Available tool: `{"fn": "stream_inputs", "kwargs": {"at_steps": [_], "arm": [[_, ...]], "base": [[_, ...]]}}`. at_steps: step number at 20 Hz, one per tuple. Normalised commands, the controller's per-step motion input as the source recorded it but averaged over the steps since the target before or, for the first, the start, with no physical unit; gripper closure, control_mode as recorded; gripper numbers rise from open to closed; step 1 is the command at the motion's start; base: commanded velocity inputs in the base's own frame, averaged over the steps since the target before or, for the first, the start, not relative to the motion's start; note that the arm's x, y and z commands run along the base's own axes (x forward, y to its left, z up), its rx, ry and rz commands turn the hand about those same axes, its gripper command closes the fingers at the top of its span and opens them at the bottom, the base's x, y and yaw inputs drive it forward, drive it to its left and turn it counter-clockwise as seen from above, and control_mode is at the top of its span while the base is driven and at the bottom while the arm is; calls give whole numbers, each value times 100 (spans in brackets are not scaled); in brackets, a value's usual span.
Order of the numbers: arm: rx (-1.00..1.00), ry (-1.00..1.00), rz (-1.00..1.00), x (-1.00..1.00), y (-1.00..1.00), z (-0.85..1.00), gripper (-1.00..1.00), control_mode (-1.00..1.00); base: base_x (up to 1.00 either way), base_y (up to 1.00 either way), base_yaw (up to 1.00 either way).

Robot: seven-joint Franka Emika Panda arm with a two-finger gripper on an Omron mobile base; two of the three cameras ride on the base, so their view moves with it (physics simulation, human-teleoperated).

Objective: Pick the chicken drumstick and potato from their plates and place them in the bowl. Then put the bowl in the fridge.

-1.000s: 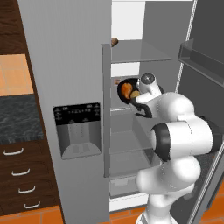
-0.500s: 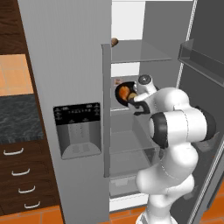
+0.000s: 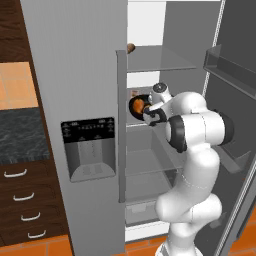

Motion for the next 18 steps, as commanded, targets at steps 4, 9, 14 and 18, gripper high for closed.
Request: {"fn": "stream_inputs", "kwargs": {"at_steps": [4,9,14,18], "arm": [[-1,5,1,41,5,-36,100,-100],[0,0,1,61,0,-17,100,-100],[-1,1,1,20,18,-18,-100,-100],[-3,0,2,-4,16,-19,-100,-100]], "base": [[0,0,0],[0,0,0],[0,0,0],[0,0,0]]}}
